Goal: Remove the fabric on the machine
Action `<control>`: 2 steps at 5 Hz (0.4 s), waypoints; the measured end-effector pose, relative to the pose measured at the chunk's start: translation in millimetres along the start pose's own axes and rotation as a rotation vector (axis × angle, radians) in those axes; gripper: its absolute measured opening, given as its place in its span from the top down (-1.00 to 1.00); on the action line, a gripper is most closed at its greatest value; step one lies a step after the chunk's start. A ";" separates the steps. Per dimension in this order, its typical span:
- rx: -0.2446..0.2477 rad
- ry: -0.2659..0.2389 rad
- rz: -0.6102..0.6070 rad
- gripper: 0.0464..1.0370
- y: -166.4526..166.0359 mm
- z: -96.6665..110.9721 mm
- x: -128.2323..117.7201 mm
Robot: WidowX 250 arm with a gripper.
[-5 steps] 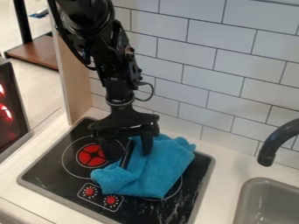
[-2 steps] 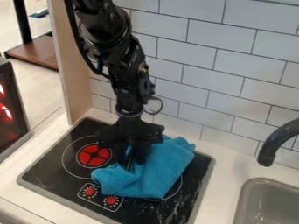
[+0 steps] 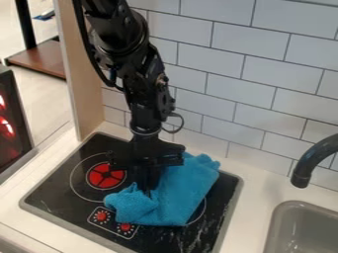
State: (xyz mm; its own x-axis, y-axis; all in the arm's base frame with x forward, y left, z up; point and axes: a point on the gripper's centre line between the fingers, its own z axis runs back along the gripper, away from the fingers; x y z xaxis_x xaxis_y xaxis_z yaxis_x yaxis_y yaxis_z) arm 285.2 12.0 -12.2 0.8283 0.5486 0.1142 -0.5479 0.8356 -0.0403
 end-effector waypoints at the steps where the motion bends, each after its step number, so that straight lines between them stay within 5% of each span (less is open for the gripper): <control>1: -0.036 -0.013 0.000 0.97 -4.0 17.3 0.0; 2: -0.063 -0.006 -0.014 0.97 -9.8 31.3 -6.2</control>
State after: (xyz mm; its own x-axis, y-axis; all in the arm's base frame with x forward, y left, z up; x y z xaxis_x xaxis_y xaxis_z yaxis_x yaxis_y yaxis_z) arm 281.7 -0.5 18.5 0.8352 0.5364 0.1210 -0.5272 0.8437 -0.1012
